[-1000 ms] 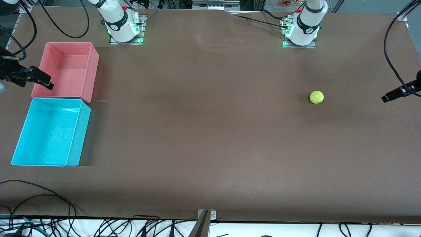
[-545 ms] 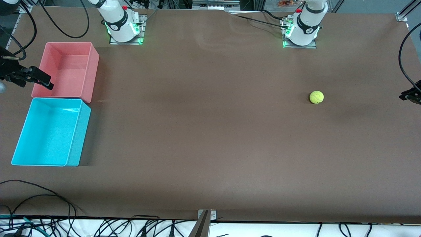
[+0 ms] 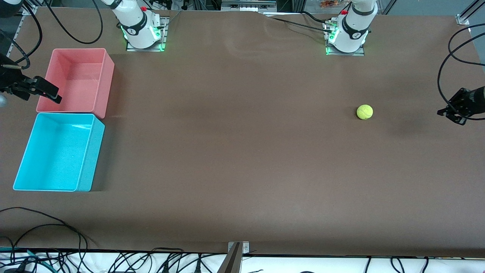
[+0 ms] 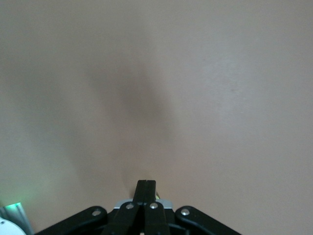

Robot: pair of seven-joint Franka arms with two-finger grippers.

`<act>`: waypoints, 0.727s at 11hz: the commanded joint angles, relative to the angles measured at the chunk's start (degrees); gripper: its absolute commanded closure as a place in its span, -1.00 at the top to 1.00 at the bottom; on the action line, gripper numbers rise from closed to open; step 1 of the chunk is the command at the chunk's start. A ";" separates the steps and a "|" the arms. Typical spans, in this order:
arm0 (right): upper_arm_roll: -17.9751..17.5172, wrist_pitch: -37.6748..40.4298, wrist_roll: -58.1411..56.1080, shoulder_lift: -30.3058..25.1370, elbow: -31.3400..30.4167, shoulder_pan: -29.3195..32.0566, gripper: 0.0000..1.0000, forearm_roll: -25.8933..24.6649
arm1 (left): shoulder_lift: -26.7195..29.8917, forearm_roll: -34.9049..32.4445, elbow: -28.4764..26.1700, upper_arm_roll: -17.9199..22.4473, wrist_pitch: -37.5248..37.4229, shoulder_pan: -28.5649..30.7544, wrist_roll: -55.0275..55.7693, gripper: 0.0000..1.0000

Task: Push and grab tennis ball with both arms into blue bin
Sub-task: 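Raise the left gripper and move it beyond the tennis ball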

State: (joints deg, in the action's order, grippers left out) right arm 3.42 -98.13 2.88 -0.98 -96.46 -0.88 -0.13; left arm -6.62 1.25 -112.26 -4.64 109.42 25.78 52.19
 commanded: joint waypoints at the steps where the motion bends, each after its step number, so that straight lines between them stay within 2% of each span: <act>1: -0.08 1.19 -0.77 0.63 1.72 0.35 1.00 -0.31 | 8.72 0.42 -19.09 -0.90 14.46 2.60 2.21 -1.00; 4: -0.08 1.19 -0.77 0.63 1.72 0.35 1.00 -0.31 | 8.82 0.77 -27.19 -1.16 22.65 2.61 8.79 -1.00; 5: -0.08 1.28 -0.77 0.63 1.72 0.35 1.00 -0.31 | 8.56 0.77 -31.49 -1.25 28.34 2.52 10.37 -1.00; 6: -0.08 1.28 -0.86 0.63 1.72 0.35 1.00 -0.40 | 7.51 0.77 -33.53 -1.25 32.05 2.61 10.48 -1.00; 8: -0.08 1.28 -0.86 0.63 1.72 0.35 1.00 -0.31 | 4.35 0.94 -33.73 -1.25 35.49 2.96 10.65 -1.00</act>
State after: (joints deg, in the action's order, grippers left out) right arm 3.44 -98.12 2.88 -0.98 -96.45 -0.86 -0.13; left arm -0.58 1.25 -144.61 -5.25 140.48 27.77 61.99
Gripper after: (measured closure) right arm 0.000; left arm 0.991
